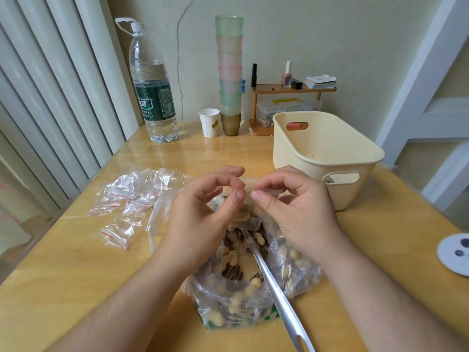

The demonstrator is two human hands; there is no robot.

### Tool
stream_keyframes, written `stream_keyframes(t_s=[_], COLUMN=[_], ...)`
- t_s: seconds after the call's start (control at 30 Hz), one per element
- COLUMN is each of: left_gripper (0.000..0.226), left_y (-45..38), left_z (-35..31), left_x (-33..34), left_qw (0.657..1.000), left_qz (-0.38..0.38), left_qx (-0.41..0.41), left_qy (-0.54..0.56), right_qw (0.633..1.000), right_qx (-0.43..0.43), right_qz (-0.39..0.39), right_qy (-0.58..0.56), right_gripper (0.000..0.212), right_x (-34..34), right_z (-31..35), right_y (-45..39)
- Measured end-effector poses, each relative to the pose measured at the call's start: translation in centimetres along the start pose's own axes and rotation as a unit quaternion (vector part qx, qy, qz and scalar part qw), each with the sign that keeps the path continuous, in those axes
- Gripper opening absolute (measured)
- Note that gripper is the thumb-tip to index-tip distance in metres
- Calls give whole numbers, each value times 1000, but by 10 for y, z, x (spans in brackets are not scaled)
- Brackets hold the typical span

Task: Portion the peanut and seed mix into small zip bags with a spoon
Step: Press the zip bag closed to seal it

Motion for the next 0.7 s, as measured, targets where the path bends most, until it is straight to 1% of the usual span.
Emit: stream_keyframes(t_s=[0.2, 0.33, 0.47, 0.57, 0.7], left_gripper=[1, 5, 18, 8, 10], left_y=[2, 3, 3, 2, 2], left_z=[-3, -3, -1, -2, -4], left_x=[4, 6, 5, 6, 10], left_qw=[1000, 997, 992, 992, 993], left_qz=[19, 10, -13, -1, 40], left_qx=[-2, -35, -61, -60, -50], left_qy=[10, 65, 108, 110, 102], right_qw=[999, 999, 1000, 999, 997], right_qx=[-12, -28, 15, 45, 70], right_qz=[32, 37, 26, 4, 5], right_qy=[12, 24, -8, -1, 21], right_gripper=[14, 16, 10, 14, 14], right_x=[3, 6, 5, 2, -1], right_z=[-1, 2, -1, -4, -6], right_y=[0, 1, 0, 0, 1])
Point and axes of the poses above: each hand's wrist, its own y-axis away from the middle knuckle, its own x-axis out of the palm, z = x × y, the point moved 5 cm from there along -y, towards the middle knuckle, and after that the axes turned 1 degree about -y, right-handed, at the moved point
